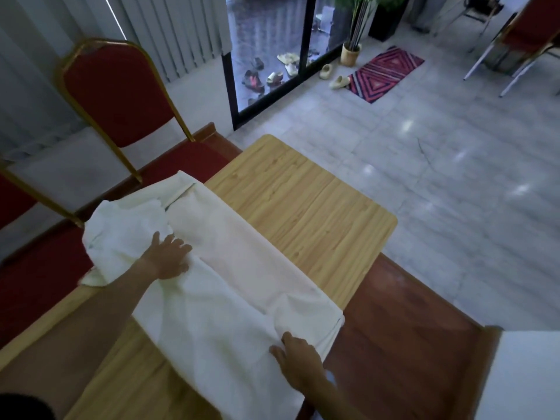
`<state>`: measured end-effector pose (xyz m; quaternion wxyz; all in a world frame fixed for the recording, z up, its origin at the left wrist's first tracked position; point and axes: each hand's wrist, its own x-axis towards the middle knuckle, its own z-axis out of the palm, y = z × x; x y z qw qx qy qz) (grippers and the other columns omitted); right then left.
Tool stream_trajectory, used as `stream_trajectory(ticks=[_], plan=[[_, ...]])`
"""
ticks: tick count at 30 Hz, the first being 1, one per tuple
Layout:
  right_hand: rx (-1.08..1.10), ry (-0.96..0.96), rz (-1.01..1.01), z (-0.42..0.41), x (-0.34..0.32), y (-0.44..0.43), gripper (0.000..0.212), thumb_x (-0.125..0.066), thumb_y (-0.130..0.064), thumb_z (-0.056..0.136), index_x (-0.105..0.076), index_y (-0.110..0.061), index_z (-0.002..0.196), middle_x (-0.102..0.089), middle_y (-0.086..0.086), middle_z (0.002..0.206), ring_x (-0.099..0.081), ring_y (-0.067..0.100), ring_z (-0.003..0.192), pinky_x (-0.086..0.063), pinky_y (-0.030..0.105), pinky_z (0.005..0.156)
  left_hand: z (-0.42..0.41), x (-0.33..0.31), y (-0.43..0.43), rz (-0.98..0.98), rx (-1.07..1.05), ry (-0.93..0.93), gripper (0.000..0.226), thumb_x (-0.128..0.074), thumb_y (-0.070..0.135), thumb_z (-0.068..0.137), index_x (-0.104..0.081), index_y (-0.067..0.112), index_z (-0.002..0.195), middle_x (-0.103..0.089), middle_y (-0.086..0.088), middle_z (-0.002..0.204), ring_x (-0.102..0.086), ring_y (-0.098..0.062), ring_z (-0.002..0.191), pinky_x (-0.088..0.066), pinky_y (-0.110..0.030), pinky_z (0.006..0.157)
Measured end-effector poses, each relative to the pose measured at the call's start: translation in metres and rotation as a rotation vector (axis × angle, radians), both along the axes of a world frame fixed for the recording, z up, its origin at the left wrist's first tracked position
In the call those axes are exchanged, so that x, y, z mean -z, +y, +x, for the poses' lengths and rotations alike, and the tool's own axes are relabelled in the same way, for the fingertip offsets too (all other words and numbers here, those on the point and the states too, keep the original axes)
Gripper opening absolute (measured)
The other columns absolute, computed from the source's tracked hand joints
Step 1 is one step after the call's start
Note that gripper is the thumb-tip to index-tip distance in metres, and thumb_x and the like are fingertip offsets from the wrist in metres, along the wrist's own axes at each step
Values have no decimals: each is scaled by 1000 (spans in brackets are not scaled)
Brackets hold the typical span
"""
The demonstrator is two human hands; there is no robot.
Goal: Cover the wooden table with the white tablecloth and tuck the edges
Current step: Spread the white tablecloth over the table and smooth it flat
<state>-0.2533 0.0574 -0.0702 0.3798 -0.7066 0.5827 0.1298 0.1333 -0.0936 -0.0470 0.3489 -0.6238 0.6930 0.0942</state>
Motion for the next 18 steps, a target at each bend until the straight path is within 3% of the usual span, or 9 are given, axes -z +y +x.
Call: stream_trajectory(ticks=[2,6,9,11,14,16,18], plan=[[20,-8,-5,0,-1,2,41,-35,-49,107,-50,-14,123,-64,12,124,-60,35,115,-43,42,89,11,-1,-3,23,-21,-8,54,-36,61,97,-39,31,142,-48,0,143,-41,-22,136,-14,-58,117],[32,-38,-51,-1,-8,0,34,-32,-42,109,-49,-15,121,-63,9,119,-60,32,112,-32,37,76,20,-7,-6,2,40,-5,41,-30,52,103,-50,28,129,-59,1,128,-53,-21,123,-24,-50,119],[101,-75,-95,-5,-18,-6,29,-30,-40,110,-47,-17,116,-64,6,111,-62,28,105,-35,36,75,24,-18,-11,-15,4,103,39,-30,52,104,-55,25,117,-65,-1,114,-62,-22,103,-48,-41,98],[132,-103,-115,-11,-26,-13,25,-28,-40,110,-42,-19,111,-63,3,102,-64,28,99,-43,40,76,22,-28,-17,-33,-75,191,42,-29,57,103,-57,27,111,-64,-1,104,-63,-21,92,-53,-42,89],[122,-83,-190,-28,-42,-30,25,-26,-39,111,-41,-18,115,-58,-4,91,-66,25,92,-46,40,72,10,-51,-30,-164,-68,251,46,-28,62,101,-59,30,114,-67,-4,103,-65,-24,93,-52,-40,82],[75,-22,-303,-40,-54,-45,35,-24,-40,111,-42,-15,127,-66,1,96,-67,26,93,-43,40,70,-3,-72,-42,-237,-40,270,47,-29,60,102,-59,27,117,-70,-8,106,-66,-27,97,-51,-41,81],[92,-49,-336,-52,-73,-61,33,-24,-40,111,-43,-15,120,-67,5,95,-67,32,91,-44,41,70,-19,-97,-56,-309,36,241,47,-29,55,104,-59,22,117,-71,-11,105,-67,-29,95,-54,-44,82]])
